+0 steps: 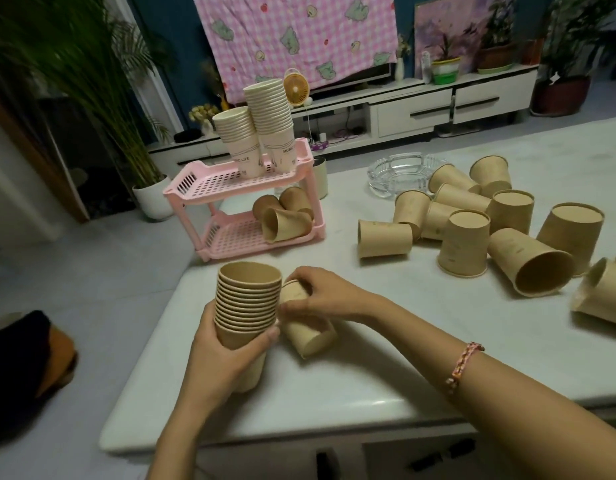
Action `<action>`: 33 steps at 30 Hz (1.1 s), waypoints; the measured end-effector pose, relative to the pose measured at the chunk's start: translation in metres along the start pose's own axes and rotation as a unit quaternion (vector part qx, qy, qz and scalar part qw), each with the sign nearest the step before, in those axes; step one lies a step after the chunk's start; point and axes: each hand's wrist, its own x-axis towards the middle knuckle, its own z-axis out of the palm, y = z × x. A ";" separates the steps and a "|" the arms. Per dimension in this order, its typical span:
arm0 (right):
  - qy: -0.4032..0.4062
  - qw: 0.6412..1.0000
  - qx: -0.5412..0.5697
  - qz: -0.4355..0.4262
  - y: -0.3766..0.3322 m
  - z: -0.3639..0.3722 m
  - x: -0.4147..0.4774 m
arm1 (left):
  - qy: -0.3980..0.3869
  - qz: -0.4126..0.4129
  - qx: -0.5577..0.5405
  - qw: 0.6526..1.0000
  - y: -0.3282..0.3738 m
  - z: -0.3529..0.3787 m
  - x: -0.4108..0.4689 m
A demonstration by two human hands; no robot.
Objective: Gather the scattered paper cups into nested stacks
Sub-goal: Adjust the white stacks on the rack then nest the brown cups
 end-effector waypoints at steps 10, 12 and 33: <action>0.405 0.880 0.200 -0.146 -0.024 -0.037 -0.041 | -0.050 0.033 0.095 0.994 0.010 0.010 -0.005; 0.388 0.887 0.167 -0.189 -0.034 -0.034 -0.051 | -0.057 0.035 0.092 0.994 0.016 0.016 -0.006; 0.382 0.881 -0.191 0.205 0.087 -0.117 -0.072 | -0.138 0.084 0.049 0.986 0.043 0.074 -0.006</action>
